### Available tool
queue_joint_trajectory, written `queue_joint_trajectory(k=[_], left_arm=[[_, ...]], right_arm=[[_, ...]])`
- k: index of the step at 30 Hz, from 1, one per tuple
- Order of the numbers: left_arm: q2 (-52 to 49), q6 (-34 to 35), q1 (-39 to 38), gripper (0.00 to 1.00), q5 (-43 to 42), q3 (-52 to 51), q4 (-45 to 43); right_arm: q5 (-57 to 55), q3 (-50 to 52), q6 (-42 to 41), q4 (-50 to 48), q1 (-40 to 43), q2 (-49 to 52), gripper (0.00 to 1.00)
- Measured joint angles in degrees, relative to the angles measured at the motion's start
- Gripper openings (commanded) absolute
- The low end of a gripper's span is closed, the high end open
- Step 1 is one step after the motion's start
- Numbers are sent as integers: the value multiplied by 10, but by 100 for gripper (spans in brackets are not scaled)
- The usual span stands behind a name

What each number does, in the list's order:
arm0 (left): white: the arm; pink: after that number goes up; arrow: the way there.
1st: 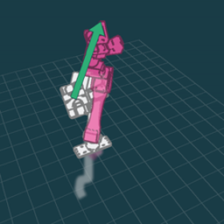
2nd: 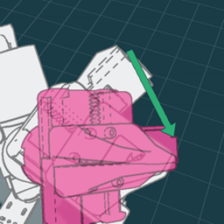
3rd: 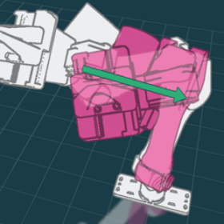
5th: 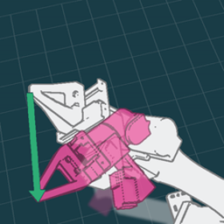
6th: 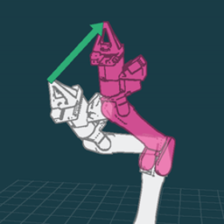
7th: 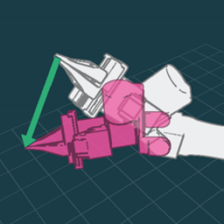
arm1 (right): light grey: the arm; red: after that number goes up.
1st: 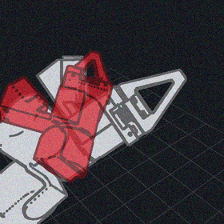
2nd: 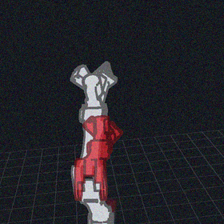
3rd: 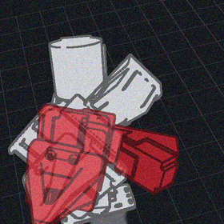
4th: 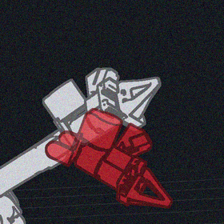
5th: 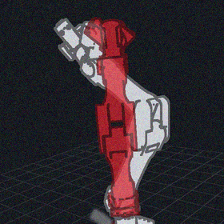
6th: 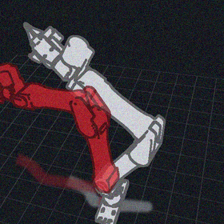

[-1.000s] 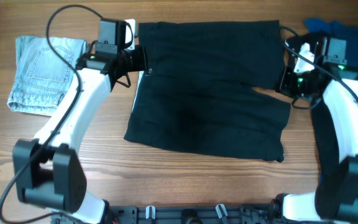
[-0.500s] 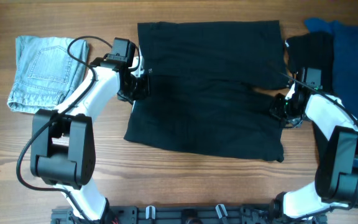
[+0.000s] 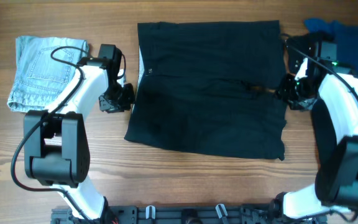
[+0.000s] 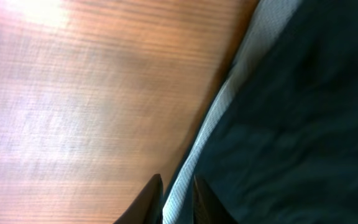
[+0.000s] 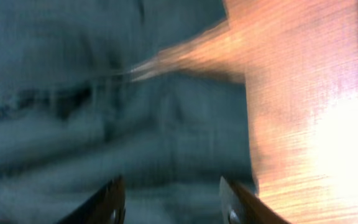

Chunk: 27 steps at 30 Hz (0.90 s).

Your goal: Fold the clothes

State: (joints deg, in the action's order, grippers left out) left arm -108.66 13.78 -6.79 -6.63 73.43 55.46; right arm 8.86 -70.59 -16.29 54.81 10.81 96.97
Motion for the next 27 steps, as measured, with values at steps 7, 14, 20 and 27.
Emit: queue_joint_trajectory(k=[7,14,20,27], left_arm=[[26,28,1,5,-5,0,-1],[28,-19,-17,28,-71,0,-109],[28,-60,-37,56,-78,-1,-151],[9,-70,-37,6,-105,-3,-317]], right_arm=[[12,-2,-36,148,0,-62,53],[-33,-2,-71,57,6,-67,99],[-49,-2,-84,25,17,-67,99],[-49,-1,-86,-60,17,-67,99]])
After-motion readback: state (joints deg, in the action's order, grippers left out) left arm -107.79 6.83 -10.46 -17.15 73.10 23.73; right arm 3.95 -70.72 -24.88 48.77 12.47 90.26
